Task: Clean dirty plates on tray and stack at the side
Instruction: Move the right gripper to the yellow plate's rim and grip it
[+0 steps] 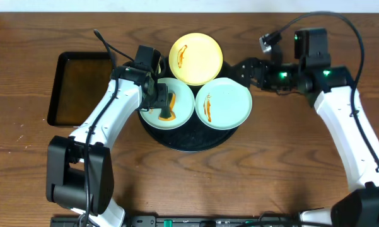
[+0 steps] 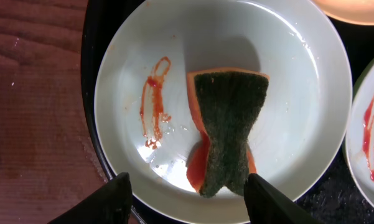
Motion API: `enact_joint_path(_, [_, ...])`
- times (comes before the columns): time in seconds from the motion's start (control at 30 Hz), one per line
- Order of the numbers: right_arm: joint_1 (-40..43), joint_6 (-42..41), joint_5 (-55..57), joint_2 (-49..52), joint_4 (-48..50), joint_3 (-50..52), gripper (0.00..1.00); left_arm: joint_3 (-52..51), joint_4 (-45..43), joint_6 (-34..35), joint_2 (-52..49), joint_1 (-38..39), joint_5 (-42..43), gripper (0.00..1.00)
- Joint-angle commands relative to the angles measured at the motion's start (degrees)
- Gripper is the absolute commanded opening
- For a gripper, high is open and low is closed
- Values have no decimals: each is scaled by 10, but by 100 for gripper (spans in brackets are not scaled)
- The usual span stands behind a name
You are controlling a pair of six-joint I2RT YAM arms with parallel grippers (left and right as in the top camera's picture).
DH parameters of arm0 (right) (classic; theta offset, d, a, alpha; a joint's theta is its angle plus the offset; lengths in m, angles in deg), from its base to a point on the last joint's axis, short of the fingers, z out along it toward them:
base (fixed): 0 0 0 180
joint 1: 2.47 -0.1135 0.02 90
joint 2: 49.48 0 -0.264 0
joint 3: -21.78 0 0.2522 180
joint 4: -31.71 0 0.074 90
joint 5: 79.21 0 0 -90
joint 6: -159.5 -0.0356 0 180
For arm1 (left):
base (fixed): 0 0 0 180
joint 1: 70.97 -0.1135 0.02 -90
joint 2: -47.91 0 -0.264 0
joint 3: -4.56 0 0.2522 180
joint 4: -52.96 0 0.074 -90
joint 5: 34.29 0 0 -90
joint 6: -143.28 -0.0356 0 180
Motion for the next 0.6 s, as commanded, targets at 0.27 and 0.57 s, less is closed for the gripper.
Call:
enact_joint_path(0.27, [-61, 55, 215, 231, -259, -341, 99, 2, 2, -5, -1, -3, -5, 61])
enact_joint_path(0.57, [-141, 11, 235, 288, -82, -334, 85, 2, 2, -5, -1, -3, -5, 61])
